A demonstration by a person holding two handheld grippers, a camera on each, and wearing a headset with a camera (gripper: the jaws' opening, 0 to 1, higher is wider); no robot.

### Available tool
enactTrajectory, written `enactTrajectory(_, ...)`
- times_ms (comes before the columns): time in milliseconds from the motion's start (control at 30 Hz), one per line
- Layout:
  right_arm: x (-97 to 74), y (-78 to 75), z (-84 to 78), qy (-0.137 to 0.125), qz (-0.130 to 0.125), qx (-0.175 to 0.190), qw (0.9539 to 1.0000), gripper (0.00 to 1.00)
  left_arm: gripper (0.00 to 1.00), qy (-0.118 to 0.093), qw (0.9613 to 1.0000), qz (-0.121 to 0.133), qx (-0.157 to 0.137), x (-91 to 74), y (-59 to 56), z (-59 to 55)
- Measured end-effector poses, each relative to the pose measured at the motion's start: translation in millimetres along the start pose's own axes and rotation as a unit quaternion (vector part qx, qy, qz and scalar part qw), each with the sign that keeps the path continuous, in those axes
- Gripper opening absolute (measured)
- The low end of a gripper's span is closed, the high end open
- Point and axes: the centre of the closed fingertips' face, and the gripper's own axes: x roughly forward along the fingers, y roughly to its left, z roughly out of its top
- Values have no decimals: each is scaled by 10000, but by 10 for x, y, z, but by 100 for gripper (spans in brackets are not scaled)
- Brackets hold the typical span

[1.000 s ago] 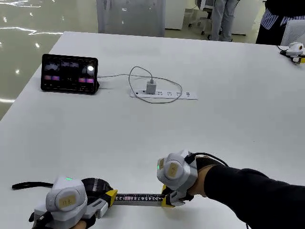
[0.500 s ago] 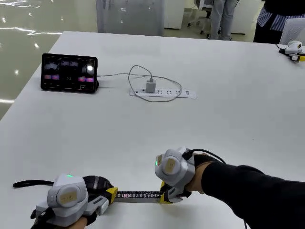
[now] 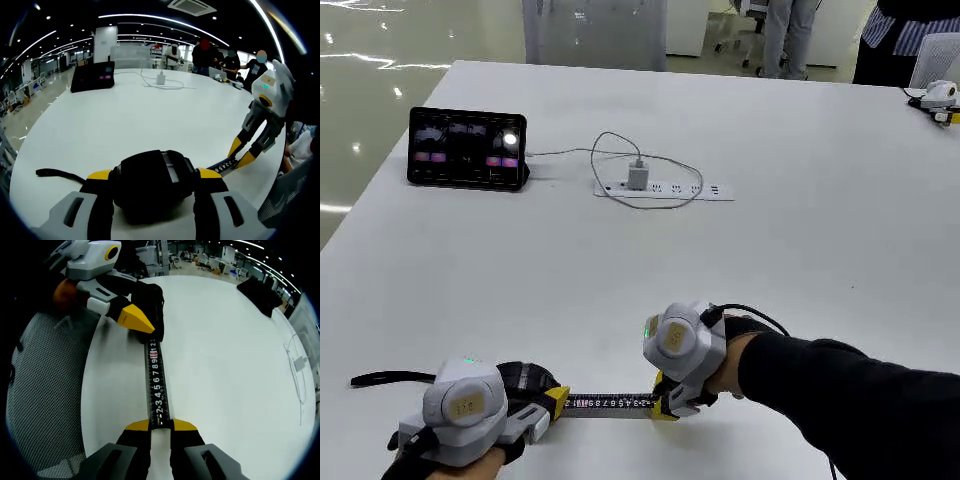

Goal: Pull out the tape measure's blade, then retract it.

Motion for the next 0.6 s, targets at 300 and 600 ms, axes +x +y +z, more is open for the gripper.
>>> enactTrajectory(300, 16, -1, 30, -26, 4, -22, 10000, 10, 59, 8, 10000, -85, -35, -13, -1, -1)
enactTrajectory(600, 27, 2, 61, -12, 22, 0, 10000, 10, 59, 18, 10000, -79, 14, -15, -3, -1)
